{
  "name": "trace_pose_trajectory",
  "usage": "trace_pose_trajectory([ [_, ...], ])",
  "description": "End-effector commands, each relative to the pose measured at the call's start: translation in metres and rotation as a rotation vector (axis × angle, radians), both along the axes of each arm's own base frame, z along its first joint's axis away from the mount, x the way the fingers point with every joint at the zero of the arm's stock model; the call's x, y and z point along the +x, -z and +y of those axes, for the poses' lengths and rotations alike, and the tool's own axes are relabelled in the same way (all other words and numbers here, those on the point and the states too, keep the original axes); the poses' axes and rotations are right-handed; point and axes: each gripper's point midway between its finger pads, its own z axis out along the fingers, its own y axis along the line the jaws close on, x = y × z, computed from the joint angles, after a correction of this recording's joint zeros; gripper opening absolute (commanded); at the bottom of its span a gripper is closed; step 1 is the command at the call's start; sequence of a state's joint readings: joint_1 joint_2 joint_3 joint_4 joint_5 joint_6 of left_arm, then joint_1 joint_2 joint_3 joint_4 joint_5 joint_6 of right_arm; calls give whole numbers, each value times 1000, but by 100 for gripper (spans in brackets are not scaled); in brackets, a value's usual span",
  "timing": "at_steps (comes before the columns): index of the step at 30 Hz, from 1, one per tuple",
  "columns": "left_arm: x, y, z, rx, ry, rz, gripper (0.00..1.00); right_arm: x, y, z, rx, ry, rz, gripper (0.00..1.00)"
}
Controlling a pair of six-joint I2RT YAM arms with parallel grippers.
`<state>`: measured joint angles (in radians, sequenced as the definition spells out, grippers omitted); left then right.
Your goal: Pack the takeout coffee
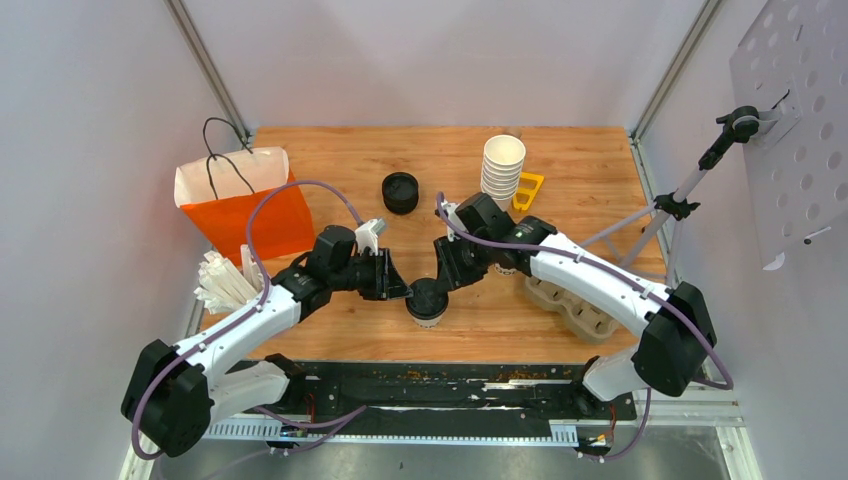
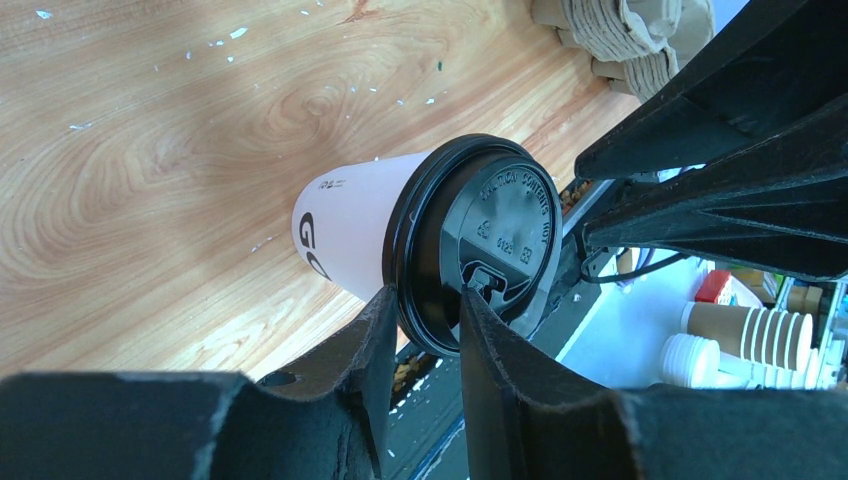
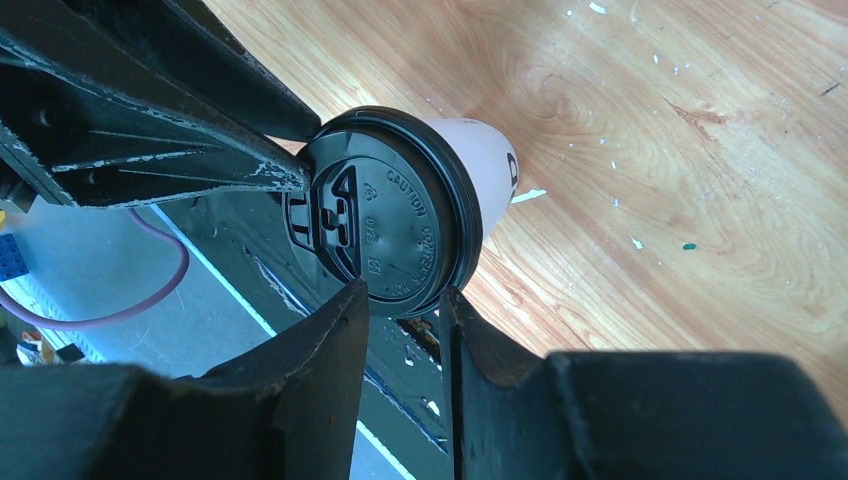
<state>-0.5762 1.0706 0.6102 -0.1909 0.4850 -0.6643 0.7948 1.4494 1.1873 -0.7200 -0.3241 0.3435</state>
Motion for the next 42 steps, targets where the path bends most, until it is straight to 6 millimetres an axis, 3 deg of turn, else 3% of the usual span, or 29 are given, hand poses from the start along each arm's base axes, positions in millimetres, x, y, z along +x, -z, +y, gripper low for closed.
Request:
trace_pose_trajectory([
  [1,-2,15,5,51,4,-2,36,11,-19,13,58,4,-42,33],
  [15,-3,21,6,58,8,2,35,9,5,13,27,-8,-4,31],
  [37,-5,34,16,122,-23,31,35,-4,44,-8,-59,8,34,28],
  [42,-8,45,23,174,-34,61,34,-6,56,-13,-75,17,40,28],
])
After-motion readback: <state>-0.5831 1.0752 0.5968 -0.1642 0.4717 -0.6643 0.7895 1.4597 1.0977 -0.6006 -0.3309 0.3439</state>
